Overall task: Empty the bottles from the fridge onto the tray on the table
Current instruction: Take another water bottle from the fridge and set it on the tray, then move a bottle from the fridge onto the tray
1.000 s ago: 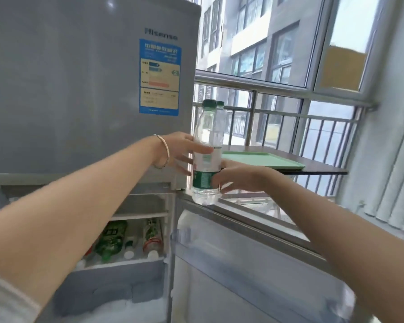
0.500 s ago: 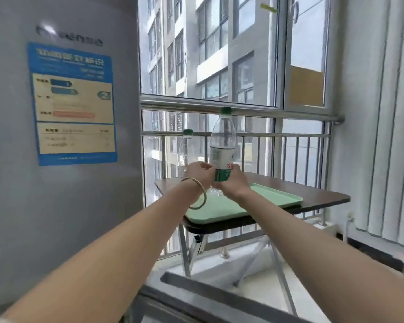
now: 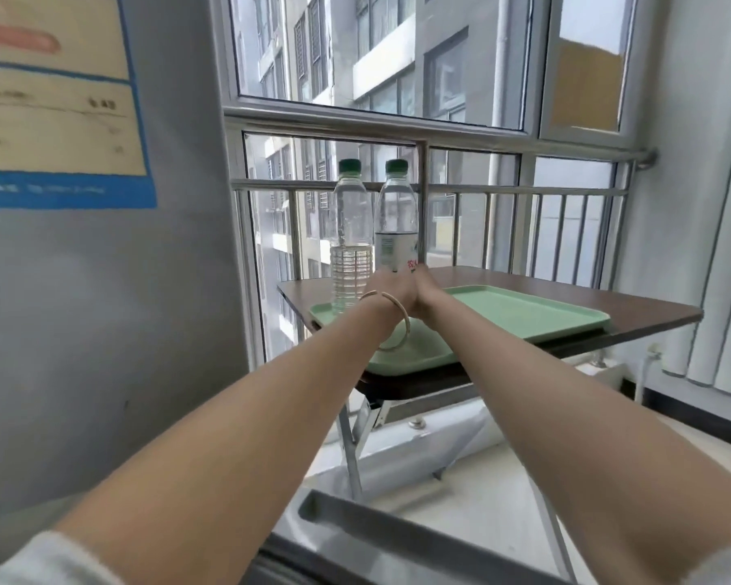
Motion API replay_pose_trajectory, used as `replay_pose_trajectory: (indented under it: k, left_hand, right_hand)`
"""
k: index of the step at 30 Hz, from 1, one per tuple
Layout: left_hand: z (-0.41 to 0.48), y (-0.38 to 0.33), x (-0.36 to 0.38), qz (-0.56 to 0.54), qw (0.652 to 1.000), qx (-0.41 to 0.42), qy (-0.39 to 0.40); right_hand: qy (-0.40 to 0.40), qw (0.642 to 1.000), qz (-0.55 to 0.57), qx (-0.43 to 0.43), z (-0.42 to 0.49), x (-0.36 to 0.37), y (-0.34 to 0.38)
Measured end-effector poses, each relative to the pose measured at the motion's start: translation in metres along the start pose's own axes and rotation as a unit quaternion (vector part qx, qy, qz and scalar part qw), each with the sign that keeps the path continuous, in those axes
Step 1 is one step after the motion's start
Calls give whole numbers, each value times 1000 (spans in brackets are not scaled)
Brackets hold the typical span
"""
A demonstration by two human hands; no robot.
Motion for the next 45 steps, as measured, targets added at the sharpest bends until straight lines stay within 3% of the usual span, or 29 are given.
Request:
replay_pose_trajectory:
  k: [3, 5, 7, 9, 11, 13, 15, 19, 24, 31, 38, 41, 45]
  left_hand:
    - [-2, 4, 0, -40, 999, -25, -22]
    - [-6, 7, 0, -38, 999, -28, -15]
    - [-8, 4, -3, -32, 999, -10, -10]
    - [-14, -6, -15, -40, 999, 4, -24]
    - [-23, -18, -27, -61, 998, 18, -22]
    - [-44, -33, -40, -97, 995, 23, 9]
    - [-74, -50, -62, -107, 994, 28, 25]
    - [-148, -58, -108, -48, 997, 37, 46]
    - [-231, -29, -168, -16, 999, -8, 41]
    - [-321, 60, -226, 64, 989, -107, 81]
    - [-381, 186, -266, 145, 956, -217, 133]
    - [-389, 243, -283, 193, 938, -250, 145]
    - [-386, 292, -313, 278, 915, -278, 87]
  right_hand:
    - [6, 999, -40, -11, -16, 3, -6]
    - [-39, 996, -86, -4, -22, -3, -9]
    - [-73, 982, -164, -62, -40, -6, -1]
    - [-167, 932, -278, -164, -73, -10, 15]
    - [-221, 856, -382, -270, -113, -9, 31]
    - [-217, 825, -417, -315, -151, -8, 37]
    - [-198, 818, -431, -326, -190, -7, 37]
    - [-137, 793, -485, -342, -261, 9, 7]
    - [-36, 770, -536, -345, -316, 58, -69]
    - [69, 752, -599, -267, -330, 132, -218]
    - [140, 743, -632, -171, -308, 187, -360]
    - [168, 719, -662, -131, -288, 209, -406]
    - [179, 719, -666, -85, -254, 232, -446]
Point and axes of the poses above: each hand's wrist, its own z-axis towards the middle knuckle, its own x-axis out of the palm, y = z × x, the point moved 6 cm from there along z, towards the middle knuckle, and after that the axes turned 14 degrees about x, right-handed, at the moved point
